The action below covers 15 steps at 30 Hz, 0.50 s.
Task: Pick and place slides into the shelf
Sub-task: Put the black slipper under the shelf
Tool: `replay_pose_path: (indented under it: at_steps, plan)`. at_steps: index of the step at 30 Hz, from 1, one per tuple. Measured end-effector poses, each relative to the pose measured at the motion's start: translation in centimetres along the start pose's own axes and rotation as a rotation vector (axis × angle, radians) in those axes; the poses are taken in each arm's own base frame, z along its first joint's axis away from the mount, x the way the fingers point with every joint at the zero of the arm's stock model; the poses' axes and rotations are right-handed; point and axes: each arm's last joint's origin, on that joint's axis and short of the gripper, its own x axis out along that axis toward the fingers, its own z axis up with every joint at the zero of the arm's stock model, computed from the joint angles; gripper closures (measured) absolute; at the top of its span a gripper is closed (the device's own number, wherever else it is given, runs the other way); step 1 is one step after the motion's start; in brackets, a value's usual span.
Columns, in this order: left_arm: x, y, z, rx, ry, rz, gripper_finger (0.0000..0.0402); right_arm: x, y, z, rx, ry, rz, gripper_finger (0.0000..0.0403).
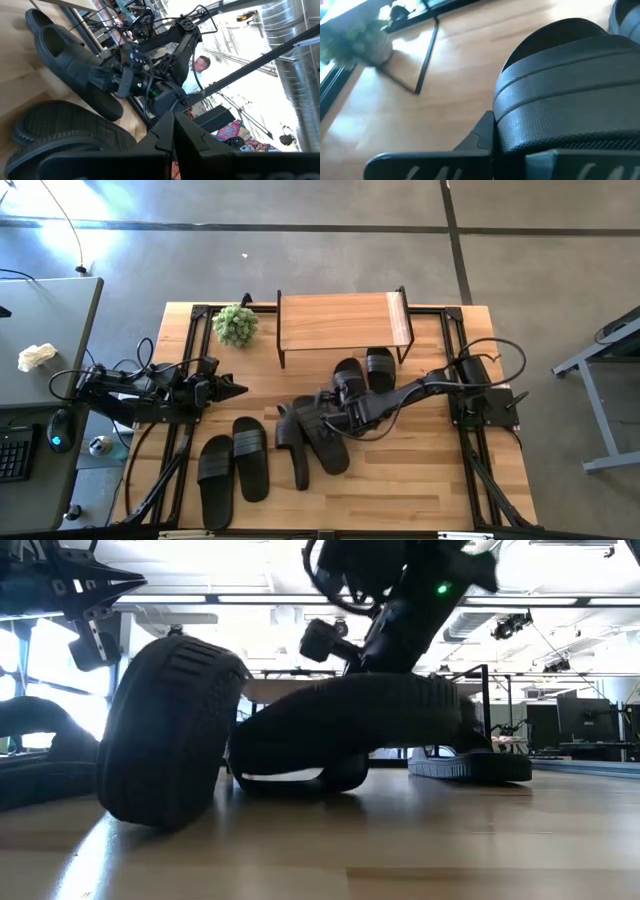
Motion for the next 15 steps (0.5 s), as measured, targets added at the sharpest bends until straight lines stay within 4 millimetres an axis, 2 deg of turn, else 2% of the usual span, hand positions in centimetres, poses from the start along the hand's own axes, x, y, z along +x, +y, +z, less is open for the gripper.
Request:
replay_pose_path:
  at_steps: [8, 15]
  plan:
    - [0.0, 0.0, 0.0, 0.000, -0.003, 0.002, 0.0401, 1.7, 0.0, 1.2, -0.020, -0.005, -0.041, 0.0403]
    - [0.0, 0.0, 0.0, 0.000, -0.006, 0.004, 0.0401, 3.1, -0.1, 1.3, -0.013, 0.008, -0.070, 0.0403]
